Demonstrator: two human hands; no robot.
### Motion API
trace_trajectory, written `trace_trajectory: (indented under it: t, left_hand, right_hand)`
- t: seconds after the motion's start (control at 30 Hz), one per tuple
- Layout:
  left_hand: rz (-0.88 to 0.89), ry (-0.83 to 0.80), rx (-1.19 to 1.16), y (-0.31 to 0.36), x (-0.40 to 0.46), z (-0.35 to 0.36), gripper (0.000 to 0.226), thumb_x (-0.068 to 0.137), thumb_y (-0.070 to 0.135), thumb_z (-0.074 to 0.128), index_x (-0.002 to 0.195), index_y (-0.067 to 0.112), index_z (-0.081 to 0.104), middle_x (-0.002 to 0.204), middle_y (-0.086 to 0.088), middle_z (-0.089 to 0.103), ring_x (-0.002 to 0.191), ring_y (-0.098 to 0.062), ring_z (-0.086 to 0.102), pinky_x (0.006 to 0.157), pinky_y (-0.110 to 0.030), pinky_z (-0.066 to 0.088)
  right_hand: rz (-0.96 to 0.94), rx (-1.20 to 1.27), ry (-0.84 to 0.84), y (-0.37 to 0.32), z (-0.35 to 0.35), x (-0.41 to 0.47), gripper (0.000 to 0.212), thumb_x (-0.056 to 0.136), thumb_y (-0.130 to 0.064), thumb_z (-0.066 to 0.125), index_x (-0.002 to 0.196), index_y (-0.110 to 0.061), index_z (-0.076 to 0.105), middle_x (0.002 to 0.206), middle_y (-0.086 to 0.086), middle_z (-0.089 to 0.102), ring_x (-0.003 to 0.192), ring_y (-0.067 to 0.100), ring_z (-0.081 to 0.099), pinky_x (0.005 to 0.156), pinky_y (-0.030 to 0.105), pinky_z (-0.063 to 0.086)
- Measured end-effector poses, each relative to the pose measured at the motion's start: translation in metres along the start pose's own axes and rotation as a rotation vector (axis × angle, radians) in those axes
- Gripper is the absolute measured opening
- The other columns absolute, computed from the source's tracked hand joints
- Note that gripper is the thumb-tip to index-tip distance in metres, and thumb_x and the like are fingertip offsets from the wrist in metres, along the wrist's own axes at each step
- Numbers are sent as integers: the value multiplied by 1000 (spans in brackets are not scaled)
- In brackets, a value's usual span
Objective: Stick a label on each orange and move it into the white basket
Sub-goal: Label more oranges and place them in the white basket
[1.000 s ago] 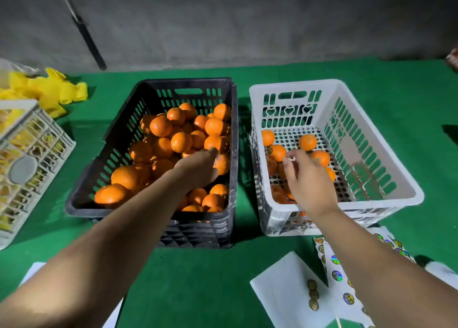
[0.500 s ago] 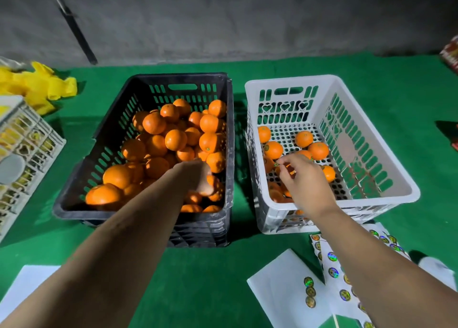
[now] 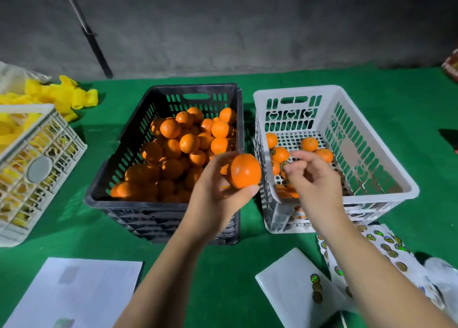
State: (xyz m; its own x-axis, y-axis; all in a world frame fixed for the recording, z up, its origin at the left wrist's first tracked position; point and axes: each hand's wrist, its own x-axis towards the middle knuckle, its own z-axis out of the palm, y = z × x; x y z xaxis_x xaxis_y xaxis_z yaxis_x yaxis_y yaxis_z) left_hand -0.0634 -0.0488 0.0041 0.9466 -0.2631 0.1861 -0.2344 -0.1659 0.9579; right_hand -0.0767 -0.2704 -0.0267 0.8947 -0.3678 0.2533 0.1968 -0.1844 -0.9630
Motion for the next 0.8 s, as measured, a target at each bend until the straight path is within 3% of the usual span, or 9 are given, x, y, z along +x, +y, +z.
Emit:
trace_trajectory:
  t: [0.1,0.23,0.33,0.57,0.63,0.7,0.77,0.8]
  left_hand:
    - [33,-37,125,2,-17,10,69,81,24,89,137,42,52,132,13,63,113,-5,68,91,-23,59]
    - [75,-57,154,7,-38,13,71,82,29,88,141,42,50,132,13,63,116,-7,67,90,-23,59]
    - [140,-38,214,15,-47,10,71,80,36,88,139,45,49,132,16,61,114,-5,67,87,-19,59]
    - [216,47,85,48,-34,6,68,78,18,90,135,35,56,125,10,63,110,-15,69,86,-31,62]
    - [253,58,29,62,-31,5,66,80,16,89,134,35,57,124,9,65,111,-18,69,87,-29,61]
    - [302,60,-53,80,-29,4,66,81,12,87,132,39,56,124,7,68,112,-19,71,87,-24,59]
    - [351,28,-102,97,-27,5,66,83,9,85,135,34,56,126,3,69,114,-22,70,88,-23,58]
    - [374,15,-106,104,-25,5,65,83,10,85,138,30,55,127,0,68,116,-24,69,89,-25,58]
  right_hand:
    - [-27,115,-142,-44,16,-40,9,87,-32,78,95,-31,76,87,-1,74,82,12,69,75,22,57]
    - [-44,20,-230,-73,11,-57,20,89,-9,80,89,-28,76,85,-4,74,80,10,67,77,25,56]
    - [-86,-120,-306,-88,4,-57,18,90,-12,79,90,-29,74,80,-3,68,75,14,62,72,29,53]
    - [-174,-269,-324,-128,4,-39,12,92,-30,75,101,-34,67,60,-3,46,56,7,41,55,27,35]
    - [-128,-212,-291,-137,3,-35,28,90,-42,74,116,-40,64,68,-8,49,61,7,47,59,26,40]
    - [-39,-80,-344,-149,1,-34,39,90,-54,72,127,-48,62,90,-15,64,78,5,63,71,26,52]
    - [37,122,-478,-162,2,-35,32,95,-51,63,126,-45,67,113,-11,74,99,8,73,77,24,58]
    - [70,251,-507,-168,3,-36,29,97,-46,62,124,-40,71,114,-4,76,100,12,74,74,23,59]
